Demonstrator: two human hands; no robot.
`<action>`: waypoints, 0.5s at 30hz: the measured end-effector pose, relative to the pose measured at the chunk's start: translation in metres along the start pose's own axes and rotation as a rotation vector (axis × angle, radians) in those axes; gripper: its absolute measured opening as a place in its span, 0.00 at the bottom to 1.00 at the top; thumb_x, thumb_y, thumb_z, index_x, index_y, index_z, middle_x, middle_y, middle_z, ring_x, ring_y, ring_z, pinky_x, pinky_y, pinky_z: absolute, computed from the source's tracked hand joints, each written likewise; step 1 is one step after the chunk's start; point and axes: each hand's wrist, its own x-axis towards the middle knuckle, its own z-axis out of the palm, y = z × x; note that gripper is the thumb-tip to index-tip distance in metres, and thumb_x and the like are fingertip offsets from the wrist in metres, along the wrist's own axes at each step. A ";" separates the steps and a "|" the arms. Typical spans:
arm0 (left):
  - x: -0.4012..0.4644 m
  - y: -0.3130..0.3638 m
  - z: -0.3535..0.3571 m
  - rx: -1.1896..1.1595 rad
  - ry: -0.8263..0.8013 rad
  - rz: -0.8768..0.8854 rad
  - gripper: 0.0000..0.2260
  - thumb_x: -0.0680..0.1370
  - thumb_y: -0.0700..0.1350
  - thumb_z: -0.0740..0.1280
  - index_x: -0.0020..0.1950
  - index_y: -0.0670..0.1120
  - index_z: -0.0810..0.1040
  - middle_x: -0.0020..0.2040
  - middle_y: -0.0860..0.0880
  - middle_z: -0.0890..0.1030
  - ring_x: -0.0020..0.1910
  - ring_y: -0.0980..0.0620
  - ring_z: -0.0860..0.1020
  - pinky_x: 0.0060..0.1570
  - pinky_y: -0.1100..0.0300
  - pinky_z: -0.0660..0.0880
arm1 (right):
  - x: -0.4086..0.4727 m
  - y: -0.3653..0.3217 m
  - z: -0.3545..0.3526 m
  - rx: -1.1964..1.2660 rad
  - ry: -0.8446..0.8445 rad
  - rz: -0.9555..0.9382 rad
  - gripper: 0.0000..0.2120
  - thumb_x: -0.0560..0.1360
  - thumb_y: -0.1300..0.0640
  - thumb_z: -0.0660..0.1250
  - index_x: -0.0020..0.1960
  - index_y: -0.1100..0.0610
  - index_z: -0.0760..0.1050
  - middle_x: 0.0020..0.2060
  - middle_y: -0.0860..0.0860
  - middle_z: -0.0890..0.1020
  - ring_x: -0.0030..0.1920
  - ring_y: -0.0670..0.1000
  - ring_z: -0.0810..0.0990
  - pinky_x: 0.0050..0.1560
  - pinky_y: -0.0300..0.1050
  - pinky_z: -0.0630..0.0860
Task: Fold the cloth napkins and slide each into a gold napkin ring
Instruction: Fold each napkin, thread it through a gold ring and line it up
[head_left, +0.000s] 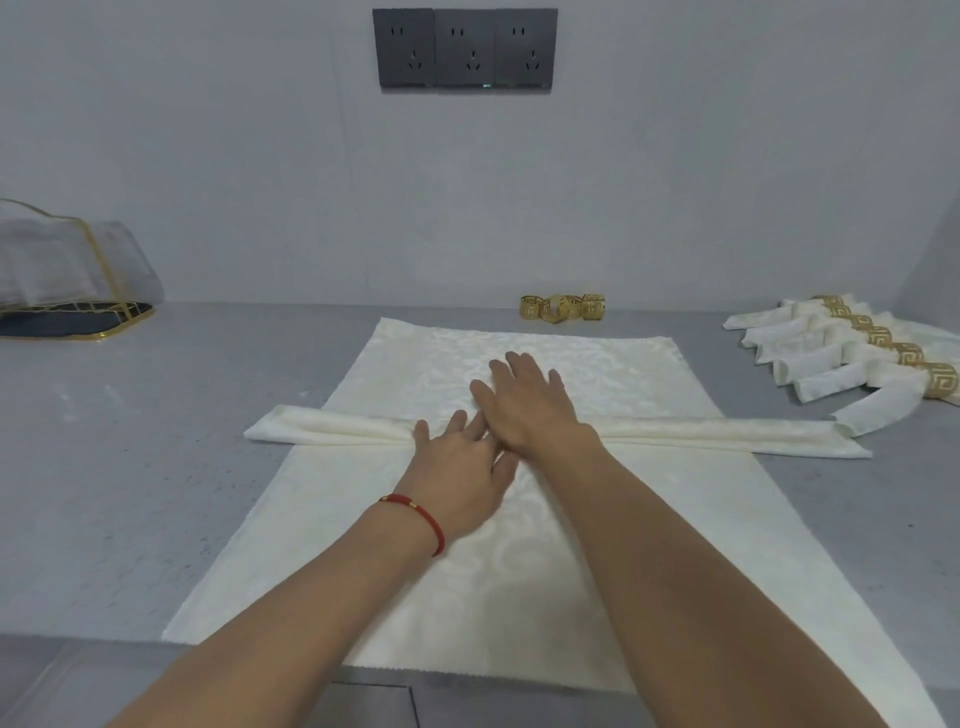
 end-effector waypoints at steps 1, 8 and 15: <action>0.000 -0.001 0.000 0.004 0.001 -0.003 0.21 0.83 0.55 0.46 0.75 0.56 0.64 0.74 0.54 0.64 0.68 0.46 0.65 0.64 0.34 0.63 | 0.002 0.005 0.006 0.015 -0.050 0.034 0.32 0.84 0.38 0.43 0.83 0.53 0.52 0.84 0.53 0.49 0.83 0.54 0.43 0.81 0.61 0.43; -0.002 0.002 -0.011 -0.072 -0.094 -0.045 0.22 0.85 0.53 0.46 0.79 0.52 0.56 0.77 0.51 0.62 0.74 0.47 0.61 0.71 0.37 0.57 | -0.025 0.132 -0.017 -0.120 0.034 0.399 0.38 0.83 0.35 0.39 0.84 0.59 0.42 0.83 0.55 0.40 0.82 0.55 0.34 0.80 0.62 0.36; 0.012 0.004 -0.021 -0.210 -0.017 -0.195 0.23 0.83 0.48 0.51 0.78 0.47 0.53 0.48 0.46 0.78 0.45 0.42 0.75 0.54 0.46 0.70 | -0.032 0.124 -0.046 -0.441 0.108 0.253 0.32 0.85 0.40 0.43 0.82 0.57 0.55 0.83 0.56 0.48 0.83 0.58 0.41 0.79 0.66 0.38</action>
